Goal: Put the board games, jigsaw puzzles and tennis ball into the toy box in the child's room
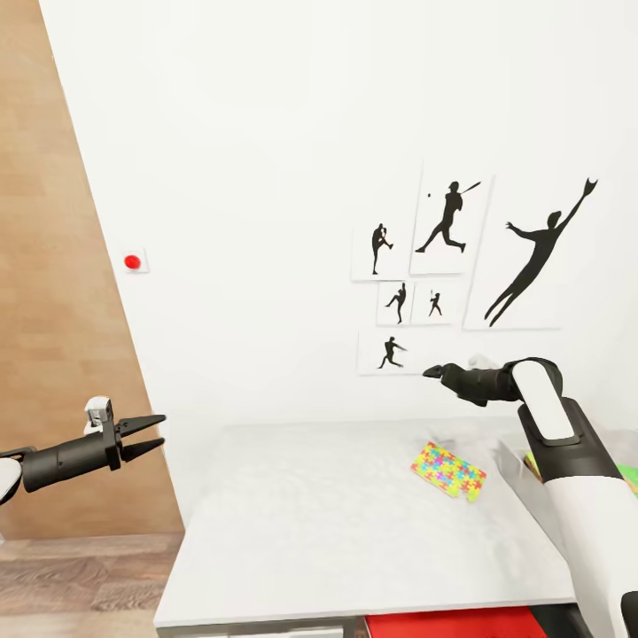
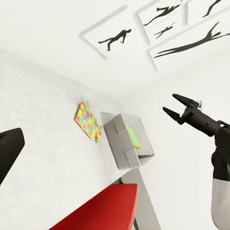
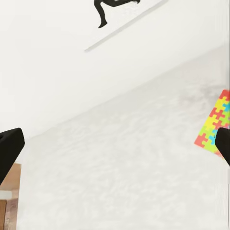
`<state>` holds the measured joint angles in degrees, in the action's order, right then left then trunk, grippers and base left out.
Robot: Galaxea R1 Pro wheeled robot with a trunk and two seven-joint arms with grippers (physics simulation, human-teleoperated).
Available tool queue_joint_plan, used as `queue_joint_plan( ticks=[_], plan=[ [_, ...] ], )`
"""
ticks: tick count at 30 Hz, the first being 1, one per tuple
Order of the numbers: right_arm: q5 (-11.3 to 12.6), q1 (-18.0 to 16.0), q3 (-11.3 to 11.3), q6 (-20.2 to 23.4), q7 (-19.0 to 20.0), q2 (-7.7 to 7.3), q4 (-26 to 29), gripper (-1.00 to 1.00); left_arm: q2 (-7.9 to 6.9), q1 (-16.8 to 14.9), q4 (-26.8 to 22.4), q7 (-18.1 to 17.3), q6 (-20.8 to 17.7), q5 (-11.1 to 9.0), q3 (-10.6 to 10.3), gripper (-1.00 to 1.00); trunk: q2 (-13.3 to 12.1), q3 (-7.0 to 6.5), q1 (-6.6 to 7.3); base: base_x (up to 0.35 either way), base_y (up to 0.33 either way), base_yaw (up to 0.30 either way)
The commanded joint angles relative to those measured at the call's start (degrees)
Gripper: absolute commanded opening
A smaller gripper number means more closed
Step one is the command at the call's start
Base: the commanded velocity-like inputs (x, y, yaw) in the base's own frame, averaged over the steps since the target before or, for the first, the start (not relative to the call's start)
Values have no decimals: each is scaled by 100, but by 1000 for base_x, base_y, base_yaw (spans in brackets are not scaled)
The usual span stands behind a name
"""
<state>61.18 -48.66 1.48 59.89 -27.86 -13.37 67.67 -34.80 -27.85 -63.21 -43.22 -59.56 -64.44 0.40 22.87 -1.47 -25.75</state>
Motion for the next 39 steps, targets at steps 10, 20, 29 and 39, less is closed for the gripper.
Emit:
queue_joint_plan(
  ticks=[10,20,29,39],
  plan=[
    [60,-3,19,11,-54,-13,1,100,0,-2,2,-29,-19,11,4,100,5,3,-3,16,7,-247],
    [60,-3,25,11,-53,-8,-29,100,0,-2,2,-29,-13,16,4,100,5,3,-3,42,23,-243],
    [60,-3,27,11,-53,-6,-34,100,0,-2,2,-29,-8,12,4,100,5,3,-3,75,37,-31],
    [60,-3,2,11,-53,8,-35,100,0,-2,2,-29,-3,14,4,100,5,3,-3,86,59,-2]
  ],
)
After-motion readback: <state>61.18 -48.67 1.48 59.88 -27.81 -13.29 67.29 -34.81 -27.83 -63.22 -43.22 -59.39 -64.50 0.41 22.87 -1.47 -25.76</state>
